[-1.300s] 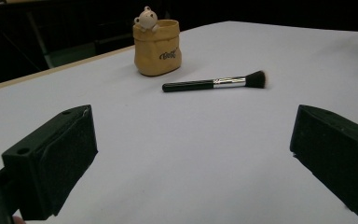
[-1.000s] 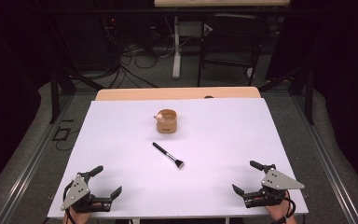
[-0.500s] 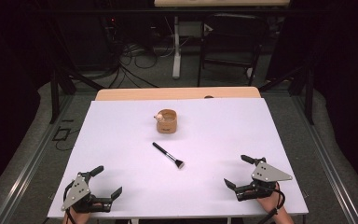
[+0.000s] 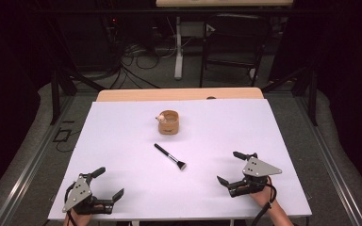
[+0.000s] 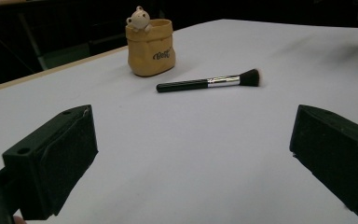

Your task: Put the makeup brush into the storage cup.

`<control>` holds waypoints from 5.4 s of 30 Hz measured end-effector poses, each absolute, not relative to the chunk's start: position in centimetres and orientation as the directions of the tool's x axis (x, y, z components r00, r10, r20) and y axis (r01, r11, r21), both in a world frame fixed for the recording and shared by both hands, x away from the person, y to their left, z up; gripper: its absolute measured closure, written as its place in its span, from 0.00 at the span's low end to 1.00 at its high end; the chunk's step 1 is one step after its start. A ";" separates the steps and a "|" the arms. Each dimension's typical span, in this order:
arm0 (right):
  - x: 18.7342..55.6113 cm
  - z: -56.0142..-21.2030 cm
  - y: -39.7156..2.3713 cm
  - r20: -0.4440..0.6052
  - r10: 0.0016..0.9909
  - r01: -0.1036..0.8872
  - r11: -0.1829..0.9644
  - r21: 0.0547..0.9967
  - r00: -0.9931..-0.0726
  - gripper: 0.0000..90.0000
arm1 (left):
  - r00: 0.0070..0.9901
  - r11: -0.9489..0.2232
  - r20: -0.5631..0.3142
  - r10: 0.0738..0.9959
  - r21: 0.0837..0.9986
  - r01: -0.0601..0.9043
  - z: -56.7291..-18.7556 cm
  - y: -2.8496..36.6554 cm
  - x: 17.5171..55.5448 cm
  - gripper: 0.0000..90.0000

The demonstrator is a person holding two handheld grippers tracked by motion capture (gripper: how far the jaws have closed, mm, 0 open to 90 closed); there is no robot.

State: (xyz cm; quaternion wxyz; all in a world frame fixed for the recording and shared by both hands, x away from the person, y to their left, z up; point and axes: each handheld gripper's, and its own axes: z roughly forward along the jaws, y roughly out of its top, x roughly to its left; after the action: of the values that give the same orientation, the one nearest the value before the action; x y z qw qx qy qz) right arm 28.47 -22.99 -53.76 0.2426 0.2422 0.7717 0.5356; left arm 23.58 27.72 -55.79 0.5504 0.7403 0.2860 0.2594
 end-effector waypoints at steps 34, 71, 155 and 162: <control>32.4 -53.9 -17.7 -0.108 0.573 0.106 0.328 0.939 -0.812 0.00 | 0.703 -0.237 0.074 0.707 0.962 0.137 -55.8 27.7 23.7 0.01; 36.0 -53.4 -11.0 -0.089 0.521 0.117 0.348 0.930 -0.849 0.00 | 0.713 -0.241 0.084 0.696 0.963 0.122 -55.6 27.6 23.5 0.01; 42.2 -51.1 -2.2 0.018 0.559 0.513 0.748 0.421 -0.829 0.30 | 0.715 -0.253 0.084 0.694 0.958 0.132 -55.6 27.6 23.6 0.01; 41.9 -51.6 -1.9 0.035 0.547 0.519 0.770 0.370 -0.836 0.53 | 0.714 -0.250 0.081 0.695 0.959 0.135 -55.6 27.6 23.6 0.01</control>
State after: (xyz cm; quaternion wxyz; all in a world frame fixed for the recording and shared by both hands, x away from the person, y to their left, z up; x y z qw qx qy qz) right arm 41.89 -1.88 -51.61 0.0373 0.2836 0.9401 0.1855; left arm 23.61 27.56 -55.61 0.5459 0.7477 0.2775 0.2568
